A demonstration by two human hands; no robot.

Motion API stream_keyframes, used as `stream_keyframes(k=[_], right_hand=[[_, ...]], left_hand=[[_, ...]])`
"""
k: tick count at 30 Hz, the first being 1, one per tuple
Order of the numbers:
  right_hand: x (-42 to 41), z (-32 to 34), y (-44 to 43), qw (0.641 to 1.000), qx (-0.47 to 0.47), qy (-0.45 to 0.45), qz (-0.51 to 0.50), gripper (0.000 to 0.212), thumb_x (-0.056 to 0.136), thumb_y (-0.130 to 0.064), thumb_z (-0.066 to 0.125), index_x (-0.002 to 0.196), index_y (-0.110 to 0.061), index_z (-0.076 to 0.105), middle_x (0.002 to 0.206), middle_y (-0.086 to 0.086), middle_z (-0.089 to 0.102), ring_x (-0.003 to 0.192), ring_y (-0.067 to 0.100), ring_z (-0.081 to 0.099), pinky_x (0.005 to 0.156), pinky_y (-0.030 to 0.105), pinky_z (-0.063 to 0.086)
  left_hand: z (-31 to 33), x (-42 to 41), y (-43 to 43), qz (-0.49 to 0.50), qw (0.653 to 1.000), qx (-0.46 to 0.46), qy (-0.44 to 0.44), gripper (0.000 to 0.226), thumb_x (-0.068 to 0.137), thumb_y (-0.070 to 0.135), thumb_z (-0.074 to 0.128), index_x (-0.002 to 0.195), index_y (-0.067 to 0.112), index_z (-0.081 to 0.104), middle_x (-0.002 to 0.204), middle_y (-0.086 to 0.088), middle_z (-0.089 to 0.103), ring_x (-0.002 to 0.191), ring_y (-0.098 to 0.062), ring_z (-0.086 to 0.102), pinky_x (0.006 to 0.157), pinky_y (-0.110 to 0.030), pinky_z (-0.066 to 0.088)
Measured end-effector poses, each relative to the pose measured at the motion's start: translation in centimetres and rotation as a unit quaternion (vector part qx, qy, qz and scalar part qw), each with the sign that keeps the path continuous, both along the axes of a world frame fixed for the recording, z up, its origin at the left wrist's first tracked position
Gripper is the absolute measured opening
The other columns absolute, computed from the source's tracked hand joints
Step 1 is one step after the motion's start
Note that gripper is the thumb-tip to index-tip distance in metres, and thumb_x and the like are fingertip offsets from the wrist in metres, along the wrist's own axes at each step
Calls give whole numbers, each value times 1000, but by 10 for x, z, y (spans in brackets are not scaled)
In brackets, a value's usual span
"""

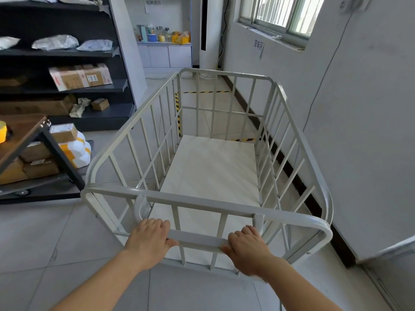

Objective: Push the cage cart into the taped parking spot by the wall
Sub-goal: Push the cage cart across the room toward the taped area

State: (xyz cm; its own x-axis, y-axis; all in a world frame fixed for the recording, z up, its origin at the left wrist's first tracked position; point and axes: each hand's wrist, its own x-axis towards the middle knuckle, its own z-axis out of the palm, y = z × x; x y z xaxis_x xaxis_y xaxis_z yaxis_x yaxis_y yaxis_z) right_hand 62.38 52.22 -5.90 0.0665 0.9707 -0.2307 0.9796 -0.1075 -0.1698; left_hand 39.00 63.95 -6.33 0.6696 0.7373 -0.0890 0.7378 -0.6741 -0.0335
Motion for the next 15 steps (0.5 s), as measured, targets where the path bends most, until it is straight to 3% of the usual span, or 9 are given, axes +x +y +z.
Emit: stream_keyframes(k=[3, 6, 8, 15], right_hand=[[1, -1, 23, 1000, 16, -4, -5, 99, 57, -68, -24, 99, -18, 50, 95, 2, 54, 99, 24, 45, 106, 37, 22], [-3, -1, 48, 1000, 25, -4, -7, 96, 54, -69, -28, 94, -21, 46, 90, 1, 49, 88, 21, 38, 105, 37, 23], [-7, -1, 64, 1000, 27, -2, -8, 92, 53, -70, -30, 89, -23, 40, 88, -2, 44, 85, 19, 32, 104, 37, 25], [-35, -3, 117, 999, 37, 7, -21, 83, 56, -69, -23, 87, -22, 38, 87, -3, 44, 84, 19, 31, 104, 38, 24]], left_hand=[[-9, -1, 29, -19, 999, 28, 1, 43, 75, 62, 59, 67, 24, 42, 58, 9, 47, 54, -13, 43, 59, -28, 45], [-9, -3, 58, -19, 1000, 10, -2, 46, 81, 64, 26, 78, 21, 42, 76, 2, 58, 70, -17, 49, 74, -32, 43], [-6, -4, 77, -30, 999, 22, 13, 56, 80, 63, 15, 91, 18, 46, 91, 0, 58, 85, -19, 52, 84, -32, 39], [-1, -23, 138, -32, 997, -2, 70, 45, 92, 59, 28, 102, 17, 43, 106, 1, 54, 102, -19, 49, 95, -31, 33]])
